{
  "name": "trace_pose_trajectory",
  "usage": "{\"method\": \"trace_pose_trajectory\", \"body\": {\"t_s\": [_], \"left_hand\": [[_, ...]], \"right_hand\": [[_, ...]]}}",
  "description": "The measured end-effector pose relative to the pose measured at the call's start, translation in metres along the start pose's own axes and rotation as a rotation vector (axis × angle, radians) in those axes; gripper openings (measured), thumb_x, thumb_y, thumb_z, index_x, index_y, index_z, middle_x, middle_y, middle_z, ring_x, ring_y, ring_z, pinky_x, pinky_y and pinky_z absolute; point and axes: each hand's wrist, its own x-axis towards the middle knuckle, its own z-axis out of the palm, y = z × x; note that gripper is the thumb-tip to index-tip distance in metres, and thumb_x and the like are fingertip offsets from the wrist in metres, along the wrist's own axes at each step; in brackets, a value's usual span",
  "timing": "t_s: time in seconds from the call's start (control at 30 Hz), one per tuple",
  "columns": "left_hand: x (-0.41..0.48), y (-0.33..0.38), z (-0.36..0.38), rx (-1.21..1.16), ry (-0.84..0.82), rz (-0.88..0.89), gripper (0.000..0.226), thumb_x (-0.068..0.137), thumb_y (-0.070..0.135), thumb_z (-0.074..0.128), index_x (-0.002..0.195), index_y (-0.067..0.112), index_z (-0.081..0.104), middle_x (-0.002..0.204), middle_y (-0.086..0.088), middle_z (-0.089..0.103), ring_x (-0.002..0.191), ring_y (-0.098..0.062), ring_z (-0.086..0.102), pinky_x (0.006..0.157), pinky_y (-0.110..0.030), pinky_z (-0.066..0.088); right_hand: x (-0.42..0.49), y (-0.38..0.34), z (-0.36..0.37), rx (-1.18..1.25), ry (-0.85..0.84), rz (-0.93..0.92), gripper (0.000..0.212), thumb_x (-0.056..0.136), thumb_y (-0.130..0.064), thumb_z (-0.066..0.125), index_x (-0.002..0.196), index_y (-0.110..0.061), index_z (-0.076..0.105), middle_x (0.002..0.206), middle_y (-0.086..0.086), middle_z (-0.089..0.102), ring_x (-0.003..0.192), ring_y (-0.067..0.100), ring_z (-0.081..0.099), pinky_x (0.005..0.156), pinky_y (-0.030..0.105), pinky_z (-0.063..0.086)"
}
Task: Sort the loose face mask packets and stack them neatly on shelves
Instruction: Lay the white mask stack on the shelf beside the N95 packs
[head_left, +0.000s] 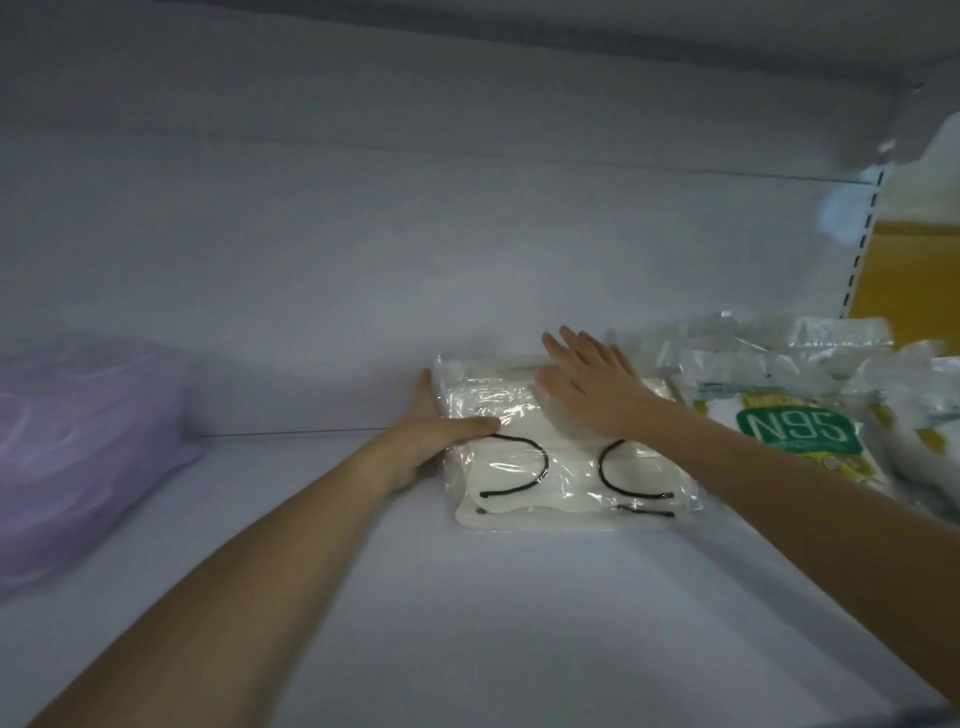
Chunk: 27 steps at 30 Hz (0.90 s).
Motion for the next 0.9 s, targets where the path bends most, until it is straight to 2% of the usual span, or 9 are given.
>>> {"method": "trace_pose_trajectory", "body": {"t_s": [0.1,0.23,0.33,0.4,0.57,0.67,0.73,0.8,0.9], "left_hand": [[-0.005,-0.001,-0.002,-0.014,-0.077,0.027,0.083,0.062,0.008,0.08,0.132,0.019,0.036,0.126,-0.01,0.059,0.111,-0.024,0.062,0.094,-0.04,0.05],[-0.004,0.0,0.003,-0.048,-0.086,0.048,0.076,0.069,0.028,0.074,0.135,0.021,0.036,0.128,-0.003,0.06,0.108,-0.013,0.063,0.087,-0.024,0.051],[-0.001,0.0,0.004,-0.046,-0.037,-0.005,0.066,0.08,0.037,0.067,0.136,0.027,0.034,0.124,0.002,0.06,0.098,-0.007,0.066,0.076,-0.021,0.052],[0.0,-0.002,0.003,-0.046,-0.031,-0.02,0.06,0.085,0.037,0.065,0.135,0.028,0.034,0.123,0.002,0.06,0.098,-0.008,0.066,0.076,-0.024,0.055],[0.004,-0.004,0.005,-0.085,0.023,0.023,0.085,0.083,0.034,0.068,0.148,0.025,0.014,0.141,-0.005,0.046,0.12,-0.02,0.055,0.105,-0.043,0.042],[0.004,-0.007,0.003,-0.066,-0.027,0.009,0.087,0.068,0.038,0.076,0.139,0.029,0.026,0.137,0.002,0.049,0.116,-0.011,0.058,0.097,-0.032,0.049],[0.003,-0.006,0.003,-0.044,-0.023,-0.015,0.086,0.065,0.034,0.081,0.131,0.035,0.025,0.13,0.011,0.05,0.109,-0.005,0.06,0.087,-0.025,0.052],[0.006,-0.006,0.005,-0.019,0.04,-0.043,0.092,0.072,0.024,0.08,0.143,0.026,0.021,0.133,0.003,0.05,0.112,-0.015,0.059,0.093,-0.033,0.05],[0.008,-0.003,0.01,0.008,0.085,-0.006,0.074,0.076,0.011,0.076,0.136,0.012,0.034,0.125,-0.011,0.058,0.107,-0.022,0.063,0.091,-0.039,0.052]], "right_hand": [[-0.003,-0.001,0.015,-0.094,-0.175,0.036,0.068,0.096,-0.056,0.02,0.15,-0.025,-0.007,0.158,0.0,-0.011,0.145,0.019,-0.009,0.115,0.041,-0.007],[0.013,-0.004,0.001,-0.068,0.018,0.049,0.067,0.096,-0.053,0.025,0.15,-0.024,0.0,0.159,0.001,-0.005,0.146,0.02,-0.003,0.115,0.042,-0.005],[0.011,-0.012,0.013,-0.059,-0.145,0.065,0.065,0.097,-0.055,0.017,0.15,-0.025,-0.004,0.159,0.001,-0.007,0.146,0.02,-0.005,0.115,0.041,-0.005],[0.008,-0.01,0.016,-0.075,-0.198,0.059,0.068,0.094,-0.059,0.014,0.15,-0.026,-0.007,0.158,0.001,-0.009,0.145,0.02,-0.008,0.115,0.041,-0.007],[0.021,-0.004,0.0,-0.024,0.036,0.039,0.065,0.095,-0.057,0.021,0.15,-0.029,0.0,0.159,0.001,-0.004,0.146,0.021,-0.004,0.115,0.042,-0.006],[0.016,-0.008,0.015,-0.051,-0.098,0.038,0.065,0.095,-0.058,0.017,0.15,-0.027,0.003,0.159,0.002,0.003,0.146,0.022,0.002,0.116,0.042,-0.004],[0.017,-0.006,0.018,-0.012,-0.052,0.034,0.064,0.095,-0.058,0.018,0.15,-0.027,0.007,0.158,0.002,0.009,0.145,0.021,0.006,0.116,0.041,-0.002],[0.018,-0.004,0.017,0.004,-0.004,0.024,0.064,0.095,-0.058,0.02,0.15,-0.026,0.01,0.158,0.002,0.013,0.145,0.021,0.008,0.116,0.041,-0.001],[0.016,-0.004,0.02,0.015,0.039,0.002,0.064,0.095,-0.057,0.023,0.15,-0.026,0.013,0.157,0.002,0.016,0.144,0.02,0.01,0.117,0.041,0.0]]}}
